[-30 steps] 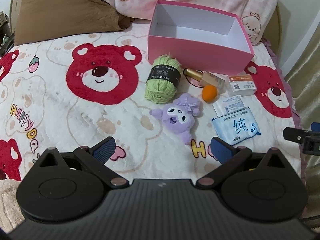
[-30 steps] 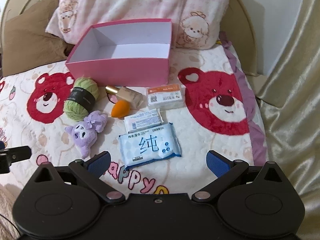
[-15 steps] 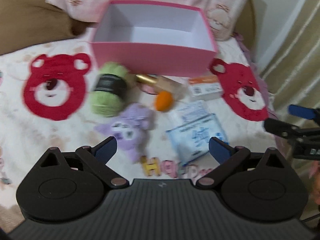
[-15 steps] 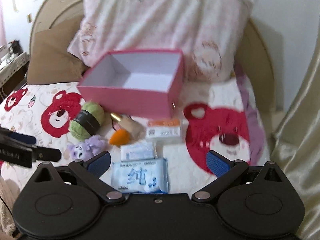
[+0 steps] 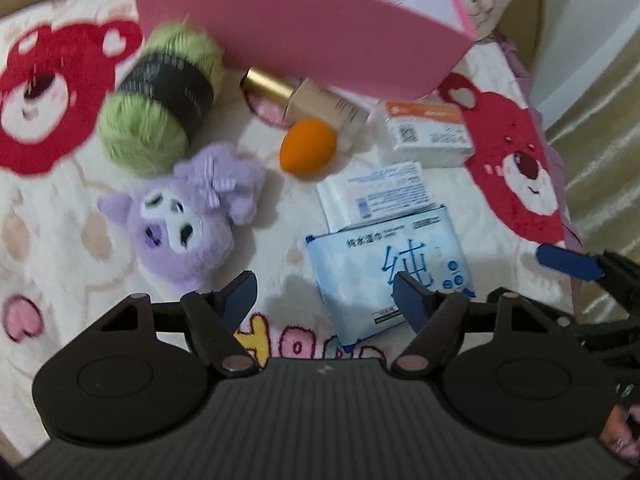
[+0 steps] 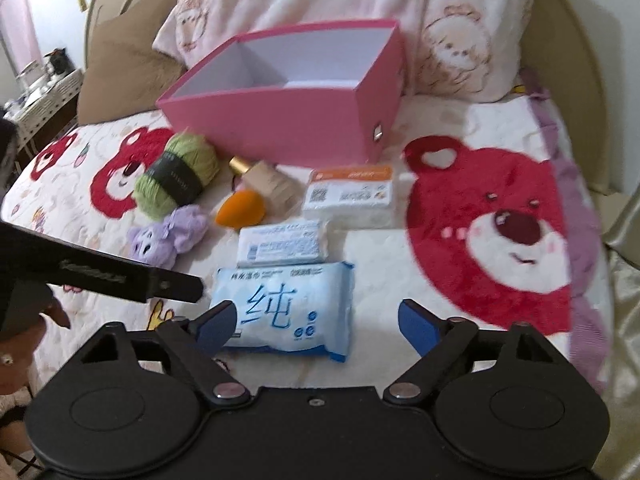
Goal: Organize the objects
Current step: 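Move the left tool to the blue-and-white wipes pack and close on it, then lift the wipes pack with the left tool and carry it into the pink box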
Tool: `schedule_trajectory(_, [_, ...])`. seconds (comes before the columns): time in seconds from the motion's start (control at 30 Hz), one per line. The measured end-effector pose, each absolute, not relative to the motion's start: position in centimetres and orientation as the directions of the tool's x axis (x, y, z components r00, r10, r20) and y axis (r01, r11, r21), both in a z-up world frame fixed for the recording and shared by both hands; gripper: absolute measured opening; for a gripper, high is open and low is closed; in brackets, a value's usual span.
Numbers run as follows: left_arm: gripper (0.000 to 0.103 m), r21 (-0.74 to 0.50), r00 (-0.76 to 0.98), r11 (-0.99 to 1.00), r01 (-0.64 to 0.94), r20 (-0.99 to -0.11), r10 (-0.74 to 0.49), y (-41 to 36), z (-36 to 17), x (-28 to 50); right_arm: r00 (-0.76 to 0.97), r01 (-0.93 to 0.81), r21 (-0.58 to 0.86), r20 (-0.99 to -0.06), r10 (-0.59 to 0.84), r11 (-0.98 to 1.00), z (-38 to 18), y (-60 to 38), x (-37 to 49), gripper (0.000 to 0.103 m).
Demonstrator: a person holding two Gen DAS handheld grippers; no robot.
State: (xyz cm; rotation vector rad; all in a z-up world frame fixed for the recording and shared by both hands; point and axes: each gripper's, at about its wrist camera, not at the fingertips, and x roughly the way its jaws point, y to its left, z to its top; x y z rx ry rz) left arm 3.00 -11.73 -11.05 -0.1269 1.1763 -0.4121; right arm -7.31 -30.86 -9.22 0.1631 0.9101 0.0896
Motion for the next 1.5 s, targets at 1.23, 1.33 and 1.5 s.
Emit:
schedule_trajectory(1.23, [0.032, -0.248, 0.461, 0.849, 0.467, -0.751, -0.473, -12.3, -5.7, 0.0, 0.579, -0.024, 0.156, -0.803, 0.141, 0.987, -6.6, -27.4, -6.8, 0.032])
schedule_trajectory(1.33, [0.032, -0.231, 0.476, 0.846, 0.48, -0.742, -0.473, -11.2, -3.4, 0.2, 0.59, -0.05, 0.165, -0.791, 0.163, 0.985, -4.5, -26.8, -6.7, 0.032])
schedule_trajectory(1.5, [0.032, -0.199, 0.509, 0.842, 0.502, -0.719, -0.473, -9.7, 0.6, 1.1, 0.601, -0.086, 0.161, -0.779, 0.18, 0.983, -0.8, -25.6, -5.3, 0.032])
